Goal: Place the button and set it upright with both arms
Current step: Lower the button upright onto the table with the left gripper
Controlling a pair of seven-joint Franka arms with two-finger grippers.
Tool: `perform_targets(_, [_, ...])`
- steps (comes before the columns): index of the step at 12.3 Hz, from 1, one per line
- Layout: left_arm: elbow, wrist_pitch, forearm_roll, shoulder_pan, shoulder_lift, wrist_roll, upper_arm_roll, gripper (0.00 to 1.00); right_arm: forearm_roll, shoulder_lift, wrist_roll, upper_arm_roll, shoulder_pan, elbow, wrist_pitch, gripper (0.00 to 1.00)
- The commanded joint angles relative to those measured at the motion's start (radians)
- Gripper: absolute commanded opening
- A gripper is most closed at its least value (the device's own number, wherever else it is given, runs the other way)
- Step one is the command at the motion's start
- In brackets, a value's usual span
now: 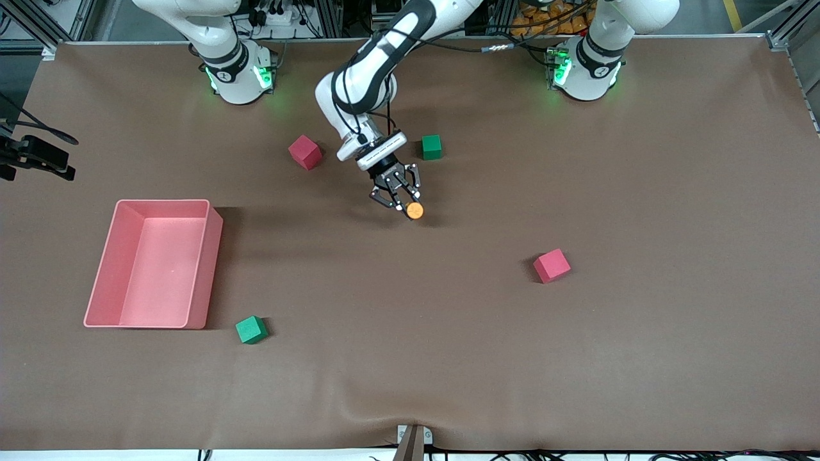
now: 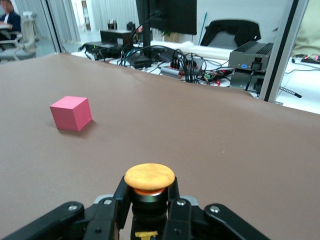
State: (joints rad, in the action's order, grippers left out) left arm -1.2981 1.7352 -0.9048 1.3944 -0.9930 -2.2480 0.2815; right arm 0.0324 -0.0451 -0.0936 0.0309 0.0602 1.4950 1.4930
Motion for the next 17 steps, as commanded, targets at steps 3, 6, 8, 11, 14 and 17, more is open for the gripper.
perform_targets(3, [0.023, -0.026, -0.036, 0.026, -0.053, -0.044, 0.016, 0.00, -0.009, 0.007, 0.135, -0.016, -0.051, 0.014, 0.044, 1.00])
perform_targets(6, [0.023, -0.026, -0.040, 0.026, -0.095, -0.076, 0.018, 0.00, -0.069, 0.004, 0.126, -0.013, -0.045, 0.018, 0.033, 1.00])
perform_targets(8, [0.023, -0.026, -0.039, 0.026, -0.105, -0.100, 0.018, 0.00, -0.081, 0.005, 0.123, -0.009, -0.048, 0.018, 0.026, 1.00])
perform_targets(11, [0.025, -0.028, -0.040, 0.026, -0.115, -0.101, 0.018, 0.00, -0.081, -0.007, 0.135, -0.009, -0.042, 0.008, 0.027, 1.00])
perform_targets(14, [0.026, -0.026, -0.039, 0.026, -0.113, -0.101, 0.018, 0.32, -0.074, -0.006, 0.133, -0.006, -0.040, 0.001, 0.026, 1.00])
perform_targets(17, [0.028, -0.026, -0.037, 0.026, -0.111, -0.101, 0.016, 0.44, -0.069, -0.007, 0.132, -0.006, -0.037, 0.001, 0.029, 1.00])
